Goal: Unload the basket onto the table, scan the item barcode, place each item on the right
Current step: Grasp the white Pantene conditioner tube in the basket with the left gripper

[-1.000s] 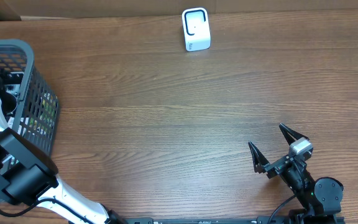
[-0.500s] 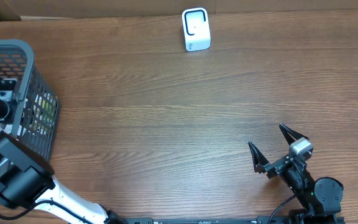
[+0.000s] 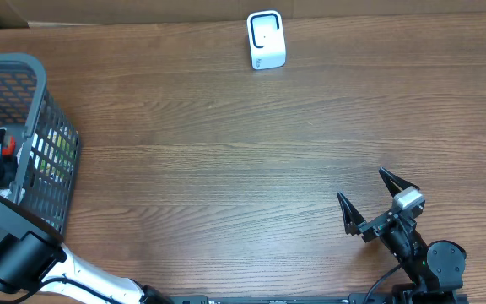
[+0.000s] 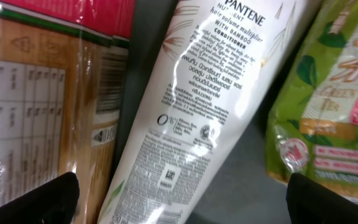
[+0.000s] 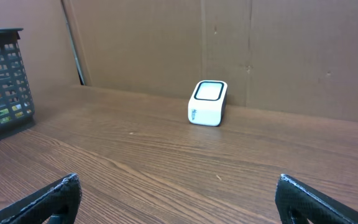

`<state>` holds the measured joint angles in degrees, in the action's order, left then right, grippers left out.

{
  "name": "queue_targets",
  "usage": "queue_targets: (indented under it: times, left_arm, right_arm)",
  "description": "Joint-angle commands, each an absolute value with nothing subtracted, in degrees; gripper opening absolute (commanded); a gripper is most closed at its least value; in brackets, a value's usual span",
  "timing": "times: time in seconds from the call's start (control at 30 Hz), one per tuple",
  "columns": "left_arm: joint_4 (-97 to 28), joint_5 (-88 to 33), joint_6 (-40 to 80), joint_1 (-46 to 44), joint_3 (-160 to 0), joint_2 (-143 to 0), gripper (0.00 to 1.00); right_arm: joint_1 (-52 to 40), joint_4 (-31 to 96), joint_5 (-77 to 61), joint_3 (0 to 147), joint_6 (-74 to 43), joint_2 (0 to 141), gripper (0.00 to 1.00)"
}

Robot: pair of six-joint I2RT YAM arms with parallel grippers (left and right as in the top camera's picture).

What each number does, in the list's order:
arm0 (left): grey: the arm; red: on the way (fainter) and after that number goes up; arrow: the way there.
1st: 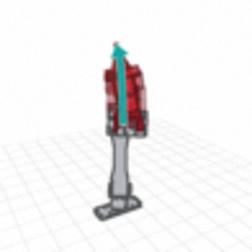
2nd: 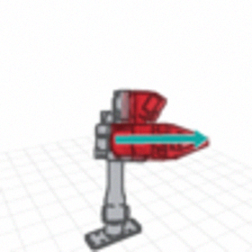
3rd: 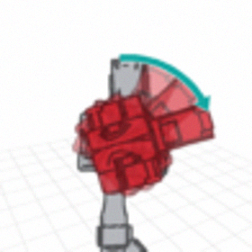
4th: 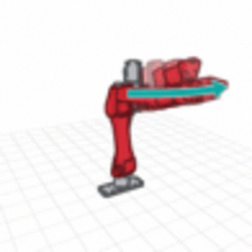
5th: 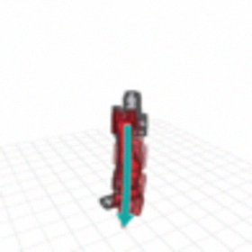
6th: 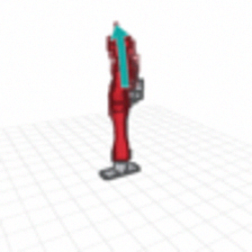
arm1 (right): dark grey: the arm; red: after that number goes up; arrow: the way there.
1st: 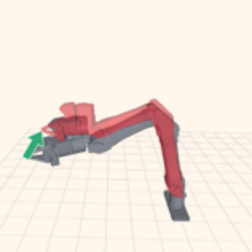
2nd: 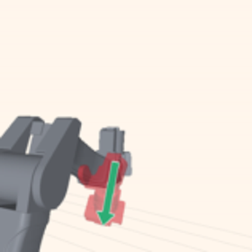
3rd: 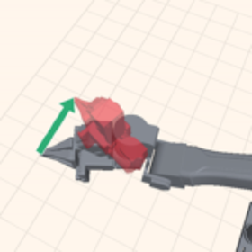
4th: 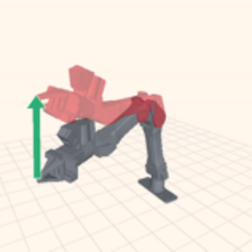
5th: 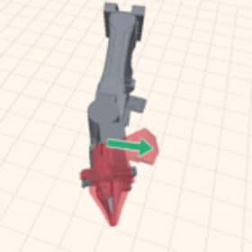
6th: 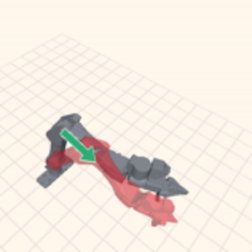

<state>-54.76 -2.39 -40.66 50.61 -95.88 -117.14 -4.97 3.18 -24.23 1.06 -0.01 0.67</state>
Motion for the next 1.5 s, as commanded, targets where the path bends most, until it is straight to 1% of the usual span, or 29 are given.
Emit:
queue_targets:
  times: [0.0, 0.1, 0.33, 0.47, 0.67, 0.77, 0.83, 1.03, 1.07, 1.17, 1.2, 1.23, 1.37, 1.47]
  left_arm:
    - [-52.42, -3.66, -42.30, 50.24, -92.90, -117.67, 0.98]
    - [-50.74, -3.64, -43.57, 50.24, -90.74, -117.67, 0.95]
    - [-47.05, -3.81, -44.38, 50.22, -85.91, -117.71, 0.93]
    - [-46.39, -4.43, -44.16, 50.22, -84.53, -117.71, 0.87]
    - [-46.02, -6.09, -44.14, 50.22, -81.78, -117.73, 0.83]
    - [-45.89, -6.00, -44.14, 50.24, -79.81, -117.73, 0.78]
    - [-45.78, -6.00, -44.14, 50.24, -78.61, -117.73, 0.72]
    - [-45.17, -6.50, -41.85, 50.17, -77.01, -117.73, 0.49]
    - [-44.93, -6.50, -40.86, 50.17, -77.01, -117.73, 0.40]
    - [-44.66, -6.48, -38.89, 50.17, -77.03, -117.71, 0.21]
    - [-44.49, -6.50, -38.30, 50.17, -77.03, -117.71, 0.11]
    - [-44.25, -6.50, -37.45, 50.17, -77.03, -117.71, 0.05]
    - [-43.22, -7.35, -30.61, 49.78, -78.04, -117.62, 0.04]
    - [-43.68, -7.53, -22.22, 49.08, -81.01, -117.62, 0.04]
  right_arm:
    - [-5.30, 3.07, -24.51, 0.49, -0.25, 0.19, 1.00]
    - [-5.30, 3.07, -24.51, 0.49, -0.25, 0.19, 1.00]
    - [-5.30, 3.07, -24.51, 0.49, -0.25, 0.19, 1.00]
    - [-5.30, 3.07, -24.51, 0.49, -0.25, 0.19, 1.00]
    - [-5.30, 3.07, -24.51, 0.49, -0.25, 0.19, 1.00]
    - [-5.30, 3.07, -24.51, 0.47, -0.25, 0.19, 1.00]
    - [-5.30, 3.07, -24.51, 0.49, -0.25, 0.19, 1.00]
    - [-5.30, 3.07, -24.51, 0.49, -0.25, 0.19, 1.00]
    - [-5.30, 3.07, -24.51, 0.49, -0.25, 0.19, 1.00]
    - [-5.30, 3.07, -24.51, 0.49, -0.25, 0.19, 1.00]
    - [-5.28, 3.07, -24.51, 0.49, -0.25, 0.19, 1.00]
    - [-5.30, 3.07, -24.51, 0.47, -0.25, 0.19, 1.00]
    - [-5.30, 3.07, -24.51, 0.49, -0.25, 0.19, 1.00]
    - [-5.30, 3.07, -24.51, 0.49, -0.25, 0.19, 1.00]
